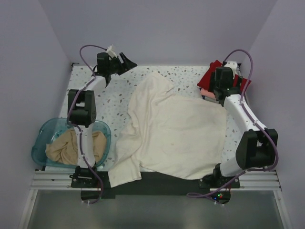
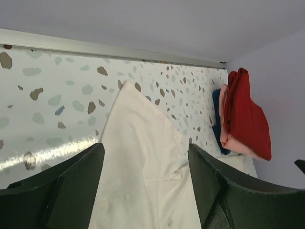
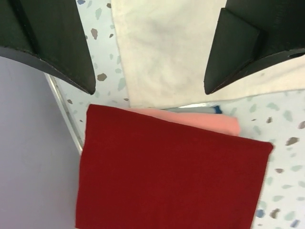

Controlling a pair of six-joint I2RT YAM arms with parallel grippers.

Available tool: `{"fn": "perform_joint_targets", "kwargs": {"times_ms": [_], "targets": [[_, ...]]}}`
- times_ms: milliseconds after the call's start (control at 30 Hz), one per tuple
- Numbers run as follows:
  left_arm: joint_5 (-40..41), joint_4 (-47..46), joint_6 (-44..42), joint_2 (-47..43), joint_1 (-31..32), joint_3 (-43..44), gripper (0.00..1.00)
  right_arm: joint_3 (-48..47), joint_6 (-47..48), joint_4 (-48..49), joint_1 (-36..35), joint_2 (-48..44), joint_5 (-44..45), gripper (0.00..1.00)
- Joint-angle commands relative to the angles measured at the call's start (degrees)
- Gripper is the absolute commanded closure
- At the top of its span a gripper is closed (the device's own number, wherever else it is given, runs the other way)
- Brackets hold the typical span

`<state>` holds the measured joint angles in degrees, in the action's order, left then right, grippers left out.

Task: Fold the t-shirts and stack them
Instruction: Flatten the tshirt out

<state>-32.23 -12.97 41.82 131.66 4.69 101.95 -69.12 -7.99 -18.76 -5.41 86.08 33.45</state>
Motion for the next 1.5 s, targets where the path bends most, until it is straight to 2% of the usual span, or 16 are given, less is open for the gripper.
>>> {"fn": "perform_joint_targets", "kwargs": {"times_ms": [0,67,100,200,333,467,500,600,667,800,1067,1333,1367,1433,1467], "targets": [[-0.6,5.7,-7.6,-14.9,1.1,-5.6,0.24,-4.6,-3.3,-2.8,-0.1,-3.6,-7.3,0.01],[2.8,11.4,-10.7,-19.7,2.0,-10.1,0.24,-4.5,-5.2,-5.4,-0.2,-4.5,-11.4,0.01],[3.9,18.1,-11.7,-21.1,2.3,-11.4,0.25,-4.5,-6.2,-8.5,-0.2,-4.7,-15.0,0.01],[10.6,30.4,-14.6,-25.0,3.3,-15.5,0.25,-2.8,-11.0,-12.4,-0.3,-6.1,-20.0,0.01],[16.2,35.9,-16.5,-30.7,4.7,-22.8,0.26,4.3,-18.2,-14.5,-1.2,-9.7,-27.9,0.02],[18.2,38.4,-17.3,-33.4,4.9,-29.9,0.29,11.0,-23.2,-14.5,-1.5,-12.7,-32.9,0.02],[18.3,39.1,-17.5,-33.3,4.9,-30.9,0.34,13.5,-23.9,-14.5,-1.5,-13.1,-33.4,0.02],[17.4,38.9,-17.6,-32.0,4.9,-34.0,0.43,16.7,-26.1,-14.5,-1.6,-13.7,-34.9,0.02],[16.1,38.2,-17.0,-31.5,4.9,-35.2,0.46,18.8,-27.2,-14.1,-1.7,-13.7,-35.7,0.02],[13.2,34.3,-15.2,-30.4,4.9,-36.1,0.46,20.8,-28.2,-13.2,-1.7,-13.7,-35.7,0.02],[11.6,33.6,-13.9,-25.8,4.9,-35.4,0.46,22.5,-28.0,-13.0,-1.6,-11.5,-35.9,0.02],[4.5,24.4,-9.4,-23.3,5.0,-37.6,0.48,25.3,-30.2,-10.6,-1.5,-7.5,-36.8,0.01],[3.9,23.5,-8.6,-22.4,5.0,-37.7,0.5,25.3,-30.2,-10.6,-1.6,-6.9,-36.9,0.01],[2.4,21.4,-7.9,-21.6,4.9,-37.7,0.59,25.0,-30.0,-10.5,-1.6,-4.9,-36.9,0.01],[2.3,20.5,-7.3,-20.8,4.9,-37.7,0.68,24.8,-29.9,-10.5,-1.5,-4.2,-36.6,0.01]]}}
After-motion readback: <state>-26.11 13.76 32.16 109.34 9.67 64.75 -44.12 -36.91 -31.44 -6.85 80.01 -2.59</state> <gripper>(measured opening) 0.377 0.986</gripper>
